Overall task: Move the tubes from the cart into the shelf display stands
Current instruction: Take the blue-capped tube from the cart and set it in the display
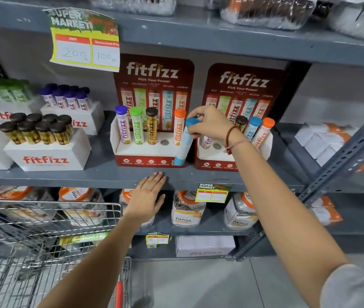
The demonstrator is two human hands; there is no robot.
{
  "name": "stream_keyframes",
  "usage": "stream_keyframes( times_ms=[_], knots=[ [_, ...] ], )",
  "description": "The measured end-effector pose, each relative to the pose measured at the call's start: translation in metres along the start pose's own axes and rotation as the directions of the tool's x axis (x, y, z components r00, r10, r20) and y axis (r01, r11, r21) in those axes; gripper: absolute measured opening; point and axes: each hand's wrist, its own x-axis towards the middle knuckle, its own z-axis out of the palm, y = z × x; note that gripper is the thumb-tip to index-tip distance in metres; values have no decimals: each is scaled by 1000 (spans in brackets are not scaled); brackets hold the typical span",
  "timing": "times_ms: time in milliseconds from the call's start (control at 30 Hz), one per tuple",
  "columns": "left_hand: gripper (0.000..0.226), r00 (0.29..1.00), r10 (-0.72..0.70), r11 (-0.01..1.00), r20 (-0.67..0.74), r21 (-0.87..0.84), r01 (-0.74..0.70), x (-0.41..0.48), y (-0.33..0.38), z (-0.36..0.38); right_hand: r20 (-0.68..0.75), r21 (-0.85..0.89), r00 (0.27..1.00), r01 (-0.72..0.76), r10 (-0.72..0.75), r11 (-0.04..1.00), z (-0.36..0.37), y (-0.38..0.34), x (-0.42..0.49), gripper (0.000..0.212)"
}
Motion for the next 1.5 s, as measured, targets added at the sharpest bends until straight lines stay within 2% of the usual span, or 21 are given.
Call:
stream_keyframes(
  times_ms=[133, 267, 600, 833, 1233, 1500],
  knots=[
    [56, 1000, -2, 1000, -7, -9, 2, 0, -1, 2, -76, -84, 997, 21, -27, 996, 4, -3, 7, 30],
    [56, 1000, 7, 1000, -14, -19, -8, 0, -3, 5, -210, -273, 973, 40, -100, 961, 7, -8, 15, 35],
    [56, 999, 16, 999, -39, -32, -17, 0, -3, 6, -149, -348, 976, 96, -156, 933, 10, -15, 30, 31],
    [54, 997, 65, 998, -40, -24, -66, 1, -11, 0, -244, -479, 958, 19, -153, 877, 20, -18, 43, 45],
    [54, 999, 2, 1000, -38, 12, -2, -5, -31, -5, -358, -444, 917, -1, -176, 896, 41, -29, 65, 44],
    [54, 1000, 0, 1000, -30, 4, 0, -5, -32, -3, -334, -456, 939, -85, -82, 886, 49, -27, 83, 49]
  ],
)
